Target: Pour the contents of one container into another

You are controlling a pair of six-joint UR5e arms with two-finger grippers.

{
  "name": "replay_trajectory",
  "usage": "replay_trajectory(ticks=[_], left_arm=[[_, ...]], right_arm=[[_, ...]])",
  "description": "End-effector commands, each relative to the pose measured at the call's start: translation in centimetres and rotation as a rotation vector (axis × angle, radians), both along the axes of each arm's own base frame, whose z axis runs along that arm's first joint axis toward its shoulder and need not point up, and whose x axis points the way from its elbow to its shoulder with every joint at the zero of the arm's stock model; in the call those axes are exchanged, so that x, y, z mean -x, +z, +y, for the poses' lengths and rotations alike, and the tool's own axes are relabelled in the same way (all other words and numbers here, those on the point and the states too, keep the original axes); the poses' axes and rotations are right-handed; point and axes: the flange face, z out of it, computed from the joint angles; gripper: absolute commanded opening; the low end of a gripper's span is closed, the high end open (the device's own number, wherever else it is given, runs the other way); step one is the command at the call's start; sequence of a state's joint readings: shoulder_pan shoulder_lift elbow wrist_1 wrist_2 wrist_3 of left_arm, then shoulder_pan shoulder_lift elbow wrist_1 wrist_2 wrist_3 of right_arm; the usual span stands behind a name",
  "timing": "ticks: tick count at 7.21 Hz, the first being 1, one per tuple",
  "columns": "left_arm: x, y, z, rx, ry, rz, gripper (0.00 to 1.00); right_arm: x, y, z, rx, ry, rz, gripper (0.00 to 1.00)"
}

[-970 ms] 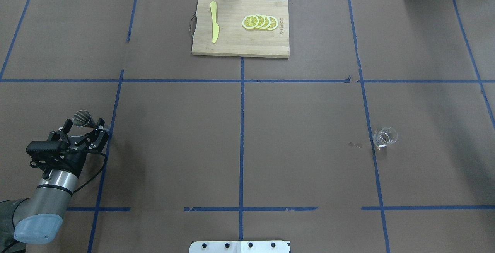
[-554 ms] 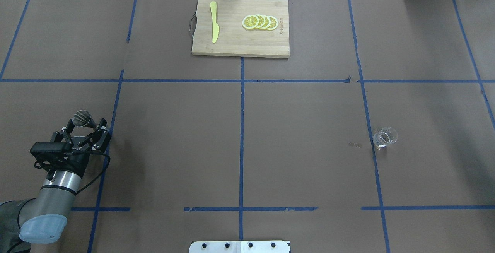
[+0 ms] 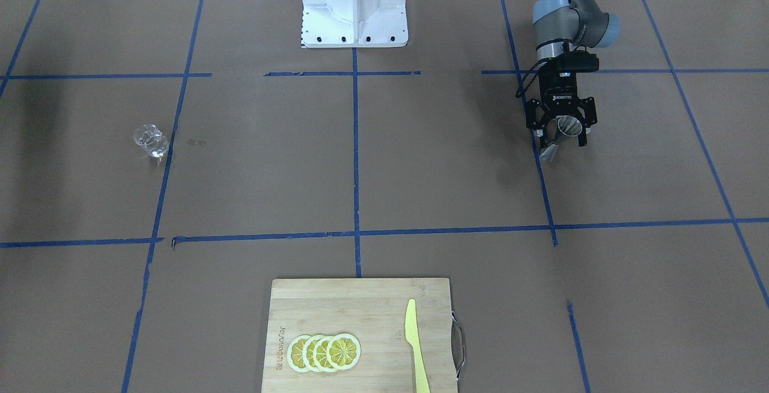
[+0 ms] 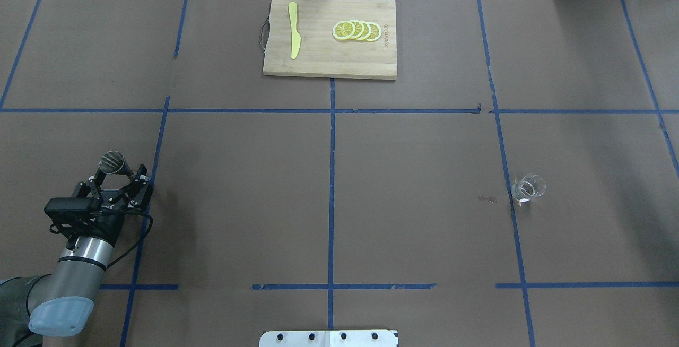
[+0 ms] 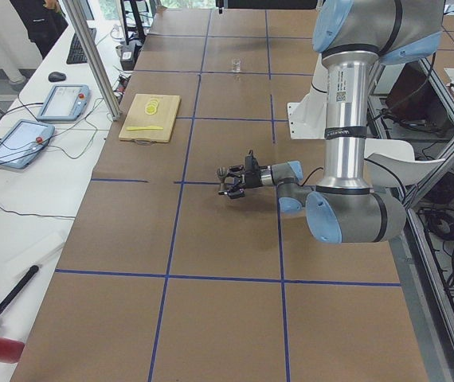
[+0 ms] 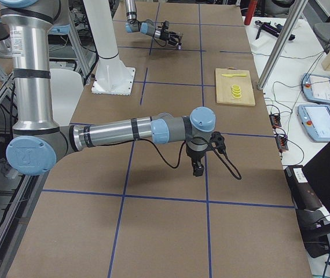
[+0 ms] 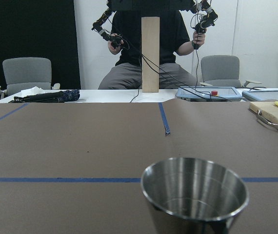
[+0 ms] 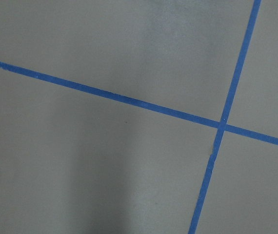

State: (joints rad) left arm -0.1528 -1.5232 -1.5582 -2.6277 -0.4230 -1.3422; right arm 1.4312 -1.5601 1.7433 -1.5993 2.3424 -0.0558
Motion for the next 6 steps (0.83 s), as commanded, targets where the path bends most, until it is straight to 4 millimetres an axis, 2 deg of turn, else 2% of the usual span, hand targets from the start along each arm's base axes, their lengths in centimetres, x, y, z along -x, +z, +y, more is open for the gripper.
replay_trajectory(ticks=[1,4,6], left_arm=[[-0.27,-0.17,0.42,-0.001,0.009,0.003,0.86],[-0.34,-0.29,0.6,-0.006,0.008,0.001,0.73],[-0.32,-0.29,0.67,-0.006,0.01,0.001,0.59]], right_arm=[[0.0,-0.03,0.0,0.0,0.0,0.0,1.0],[-0.08,-0.05,-0.01,-0.002,0.001,0.0,1.0],[-0.07,-0.11,-0.06,-0.002,0.001,0.0,1.0]])
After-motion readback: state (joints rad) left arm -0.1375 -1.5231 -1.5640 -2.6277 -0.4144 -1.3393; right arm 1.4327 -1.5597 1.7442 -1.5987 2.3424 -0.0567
